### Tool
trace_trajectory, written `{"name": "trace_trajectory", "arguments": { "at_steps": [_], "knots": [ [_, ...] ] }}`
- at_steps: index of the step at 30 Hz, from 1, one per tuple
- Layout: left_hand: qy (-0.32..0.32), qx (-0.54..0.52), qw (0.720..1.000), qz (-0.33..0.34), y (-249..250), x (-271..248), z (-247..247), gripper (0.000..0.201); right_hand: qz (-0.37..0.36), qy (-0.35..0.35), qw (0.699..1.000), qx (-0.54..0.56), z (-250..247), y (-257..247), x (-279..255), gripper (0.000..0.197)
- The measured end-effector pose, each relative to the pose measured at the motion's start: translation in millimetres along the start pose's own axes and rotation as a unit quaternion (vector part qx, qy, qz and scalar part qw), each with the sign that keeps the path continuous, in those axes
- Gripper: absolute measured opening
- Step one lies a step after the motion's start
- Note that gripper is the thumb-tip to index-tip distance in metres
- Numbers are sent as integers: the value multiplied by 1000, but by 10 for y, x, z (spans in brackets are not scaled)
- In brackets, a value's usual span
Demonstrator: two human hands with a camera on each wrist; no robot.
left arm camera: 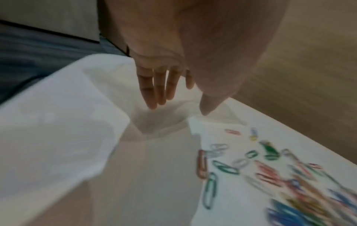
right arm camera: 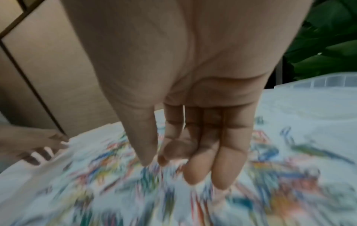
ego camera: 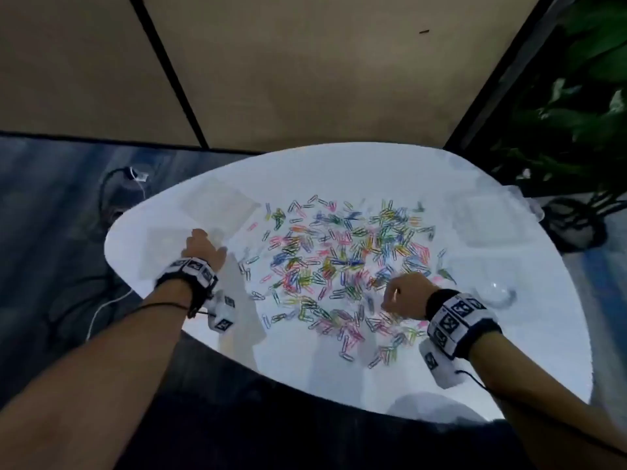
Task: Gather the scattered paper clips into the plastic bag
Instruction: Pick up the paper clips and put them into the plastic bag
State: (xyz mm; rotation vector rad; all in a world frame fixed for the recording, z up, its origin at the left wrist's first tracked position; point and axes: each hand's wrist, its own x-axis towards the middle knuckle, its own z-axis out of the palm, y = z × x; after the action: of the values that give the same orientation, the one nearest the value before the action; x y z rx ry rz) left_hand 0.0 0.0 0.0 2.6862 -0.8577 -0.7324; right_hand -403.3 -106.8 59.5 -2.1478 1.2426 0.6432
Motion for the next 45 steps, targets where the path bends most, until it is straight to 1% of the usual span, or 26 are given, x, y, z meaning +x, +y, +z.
{"name": "trace_trajectory", "arguments": {
  "at_steps": [1, 2, 3, 4, 6, 8, 10, 11, 14, 16, 19, 22, 24, 27, 30, 33, 35, 36, 37, 38, 39, 40, 41, 43, 44, 45],
  "knots": [
    [6, 1, 1000, 18, -77, 7, 69, 54, 7, -10, 1000, -7, 188, -8, -31, 16],
    [22, 12, 999, 31, -136, -15, 87, 43, 19, 5, 1000, -1, 313, -3, -75, 18],
    [42, 23, 998, 42, -184, -37, 92, 34, 29, 24, 999, 18, 435, 40, -117, 23],
    [43, 28, 998, 40, -225, -97, 65, 31, 51, 44, 996, 52, 552, 77, -190, 32],
    [17, 50, 998, 45, -330, -342, 30, 30, 117, 82, 981, 133, 741, 152, -366, 64],
    [-29, 76, 996, 47, -459, -616, -43, 25, 177, 90, 953, 228, 909, 172, -545, 103],
    [-45, 88, 994, 45, -543, -830, -112, 21, 207, 82, 946, 235, 1090, 138, -635, 136],
    [-35, 77, 995, 49, -536, -935, -162, 20, 207, 94, 948, 221, 1157, 124, -640, 140],
    [8, 53, 995, 89, -321, -1213, -299, 27, 166, 181, 940, 238, 1273, 51, -524, 118],
    [-7, 75, 991, 108, -127, -1485, -320, 34, 121, 220, 940, 232, 1328, 4, -443, 104],
    [-37, 107, 984, 138, 60, -1936, -283, 39, 89, 215, 959, 160, 1322, -58, -433, 90],
    [-47, 116, 978, 164, 185, -2121, -182, 50, 56, 215, 974, 51, 1284, -64, -377, 52],
    [-65, 101, 978, 171, 218, -2170, -77, 46, 43, 235, 971, 18, 1281, -92, -313, 33],
    [-95, 77, 977, 172, 204, -2249, 89, 32, 36, 242, 969, 17, 1259, -121, -232, 23],
    [-134, 100, 970, 178, 173, -2247, 205, 39, 66, 226, 970, 64, 1089, -79, -181, 19],
    [-148, 109, 967, 179, 243, -2206, 225, 39, 120, 228, 954, 154, 899, 0, -144, 18],
    [-146, 107, 967, 181, 327, -2181, 218, 41, 131, 214, 929, 272, 741, 2, -159, 18],
    [-147, 108, 966, 184, 372, -2173, 217, 42, 117, 201, 902, 364, 639, -32, -200, 17],
    [-151, 108, 964, 189, 422, -2173, 212, 39, 89, 182, 851, 484, 534, -89, -245, 17],
    [-156, 105, 963, 195, 474, -2177, 206, 32, 55, 155, 784, 599, 437, -167, -295, 17],
    [-162, 97, 962, 199, 526, -2174, 198, 25, 18, 125, 723, 679, 345, -257, -350, 17],
    [-171, 83, 962, 196, 577, -2171, 187, 21, -7, 94, 689, 719, 266, -365, -416, 18],
    [-180, 64, 963, 190, 627, -2163, 178, 18, -28, 65, 668, 741, 213, -466, -460, 21],
    [-179, 31, 966, 183, 729, -2119, 173, 26, -58, 29, 653, 755, 158, -640, -520, 23],
    [-182, 22, 966, 185, 778, -2100, 174, 24, -67, 22, 651, 756, 161, -712, -533, 22],
    [-187, 19, 963, 191, 830, -2095, 175, 17, -75, 16, 647, 758, 185, -774, -516, 20]
  ]
}}
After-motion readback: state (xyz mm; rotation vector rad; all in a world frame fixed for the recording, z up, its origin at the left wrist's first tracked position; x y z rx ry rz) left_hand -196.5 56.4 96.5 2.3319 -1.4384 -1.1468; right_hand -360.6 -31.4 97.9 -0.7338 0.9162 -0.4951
